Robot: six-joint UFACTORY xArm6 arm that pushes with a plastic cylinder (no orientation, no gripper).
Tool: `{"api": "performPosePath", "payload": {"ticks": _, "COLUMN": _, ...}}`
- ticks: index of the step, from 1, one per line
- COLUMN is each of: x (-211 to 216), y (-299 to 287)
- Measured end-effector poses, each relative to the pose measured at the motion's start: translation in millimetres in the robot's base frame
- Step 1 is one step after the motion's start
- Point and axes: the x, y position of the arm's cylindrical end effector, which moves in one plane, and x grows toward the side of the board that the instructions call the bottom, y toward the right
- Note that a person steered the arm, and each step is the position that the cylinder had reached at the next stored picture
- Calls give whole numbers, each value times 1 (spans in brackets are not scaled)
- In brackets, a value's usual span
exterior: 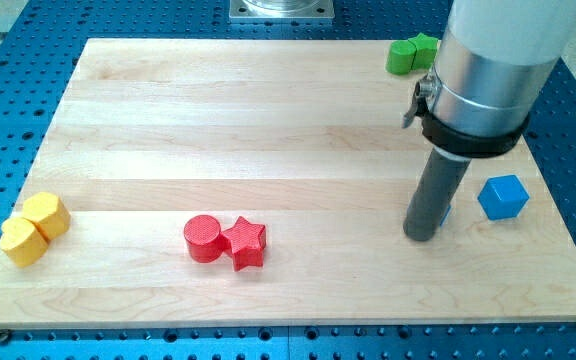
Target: Move the red star top right to the red circle
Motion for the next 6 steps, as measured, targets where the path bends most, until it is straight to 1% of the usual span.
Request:
{"api": "performPosePath", "payload": {"ticks": 1, "x": 61, "y": -85}}
{"api": "performPosePath", "payload": {"ticks": 2, "x": 59, "y": -200}}
{"api": "performPosePath", "payload": {"ticks": 3, "x": 32, "y": -184}}
{"api": "performPosePath", "payload": {"ticks": 4, "x": 4, "y": -138}}
{"api": "performPosePath", "payload": {"ticks": 5, "x": 14, "y": -196}}
{"api": "performPosePath", "payload": {"ticks": 6, "x": 6, "y": -219}}
